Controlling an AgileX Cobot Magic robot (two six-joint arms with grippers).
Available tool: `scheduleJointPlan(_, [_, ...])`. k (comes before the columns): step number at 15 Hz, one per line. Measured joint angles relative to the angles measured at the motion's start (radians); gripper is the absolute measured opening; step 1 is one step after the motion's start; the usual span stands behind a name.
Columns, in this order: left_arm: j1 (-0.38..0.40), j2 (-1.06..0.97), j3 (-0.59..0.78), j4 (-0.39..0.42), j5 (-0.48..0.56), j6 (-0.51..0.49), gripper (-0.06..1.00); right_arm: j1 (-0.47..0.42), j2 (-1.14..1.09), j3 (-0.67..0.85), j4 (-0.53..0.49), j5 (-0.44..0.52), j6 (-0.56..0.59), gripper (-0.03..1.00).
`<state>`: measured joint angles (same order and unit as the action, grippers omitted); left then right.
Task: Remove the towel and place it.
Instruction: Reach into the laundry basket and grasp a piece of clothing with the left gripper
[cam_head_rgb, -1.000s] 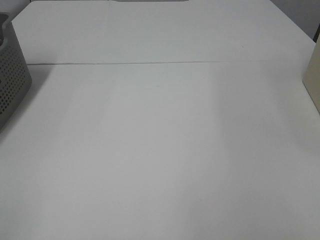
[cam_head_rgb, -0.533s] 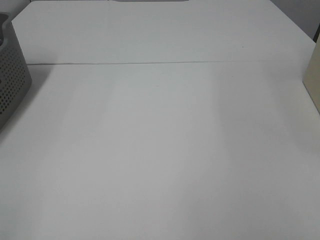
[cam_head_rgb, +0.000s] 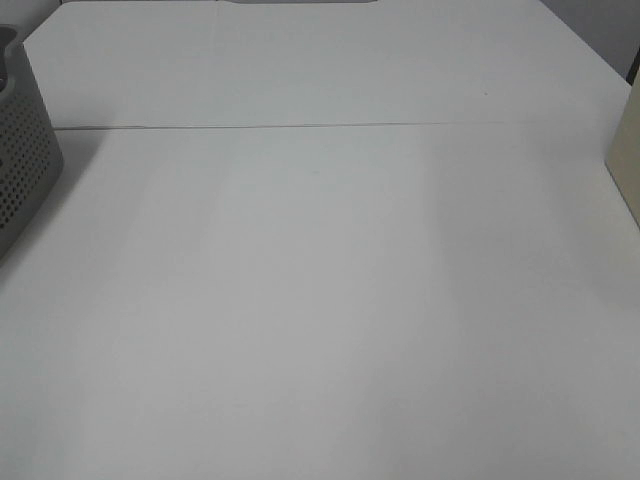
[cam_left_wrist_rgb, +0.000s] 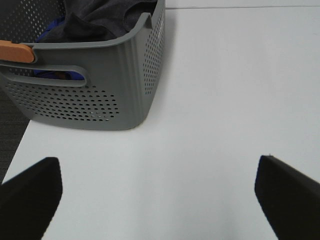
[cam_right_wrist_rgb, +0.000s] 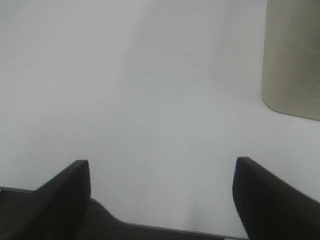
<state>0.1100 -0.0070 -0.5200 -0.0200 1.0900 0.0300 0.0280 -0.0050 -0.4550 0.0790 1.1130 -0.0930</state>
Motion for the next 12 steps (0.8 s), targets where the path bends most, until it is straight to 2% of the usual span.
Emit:
scheduleJointPlan(3, [0.0,0.0,0.0,-0.001,0.0,0.0,0.99,0.0,0.0,0.0,0.0,0.0,0.0,0.76])
scheduleJointPlan(6, [0.0,0.0,0.0,-0.07,0.0,0.019,0.99,0.0,0.0,0.0,0.0,0.0,0.0,0.76])
scheduleJointPlan(12, [0.0,0.0,0.0,-0.069,0.0,0.019,0.99,0.0,0.0,0.0,0.0,0.0,0.0,0.76])
